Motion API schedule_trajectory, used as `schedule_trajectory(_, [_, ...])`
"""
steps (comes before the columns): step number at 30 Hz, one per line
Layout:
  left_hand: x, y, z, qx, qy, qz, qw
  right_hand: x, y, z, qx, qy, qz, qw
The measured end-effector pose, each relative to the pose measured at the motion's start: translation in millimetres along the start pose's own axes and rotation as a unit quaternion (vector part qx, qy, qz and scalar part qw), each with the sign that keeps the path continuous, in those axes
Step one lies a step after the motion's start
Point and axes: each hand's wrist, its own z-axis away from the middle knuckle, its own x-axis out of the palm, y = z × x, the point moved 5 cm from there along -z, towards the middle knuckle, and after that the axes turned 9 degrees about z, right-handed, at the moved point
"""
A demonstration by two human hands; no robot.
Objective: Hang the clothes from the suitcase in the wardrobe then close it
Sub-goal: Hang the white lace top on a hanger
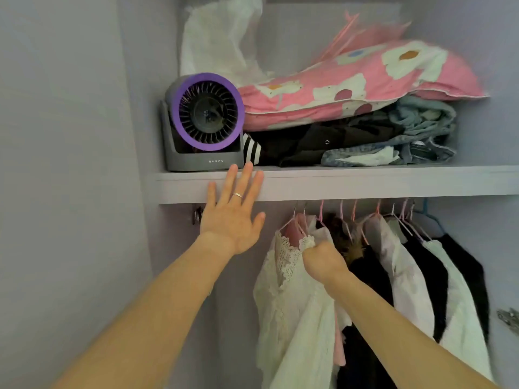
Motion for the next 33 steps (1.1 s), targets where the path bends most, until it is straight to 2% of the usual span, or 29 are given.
schedule_trajectory(5, [18.8, -13.0, -9.6, 0.027, 0.049, -0.016, 0.998, 24.8, 2.0, -27.6, -0.013, 0.089, 0.047, 0.995])
schedule_trajectory(8, [22.1, -14.6, -12.9, 0.026, 0.067, -0.032, 0.997, 36.7, -4.7, -52.2, -0.029, 0.120, 0.143, 0.982])
schedule_trajectory(12, [26.0, -13.8, -14.3, 0.023, 0.077, -0.060, 0.995, 64.5, 11.3, -67.8, 0.009, 0.109, 0.165, 0.980])
schedule_trajectory(15, [27.1, -13.9, -14.9, 0.019, 0.071, -0.069, 0.995, 76.5, 32.4, -72.2, 0.039, 0.133, 0.162, 0.977])
schedule_trajectory(20, [28.9, -14.3, -14.5, 0.016, 0.068, -0.072, 0.995, 57.8, 45.7, -82.2, 0.096, 0.133, 0.158, 0.974])
schedule_trajectory(26, [28.1, -10.6, -11.8, 0.007, 0.056, -0.062, 0.996, 38.6, 50.1, -82.2, 0.133, 0.149, 0.307, 0.930])
schedule_trajectory(31, [24.6, -5.9, -9.0, -0.009, 0.038, -0.057, 0.998, 34.5, 45.9, -71.0, 0.032, 0.154, 0.318, 0.935])
schedule_trajectory(33, [25.4, -5.2, -8.9, -0.015, 0.034, -0.057, 0.998, 34.1, 44.4, -65.6, 0.019, 0.135, 0.322, 0.937])
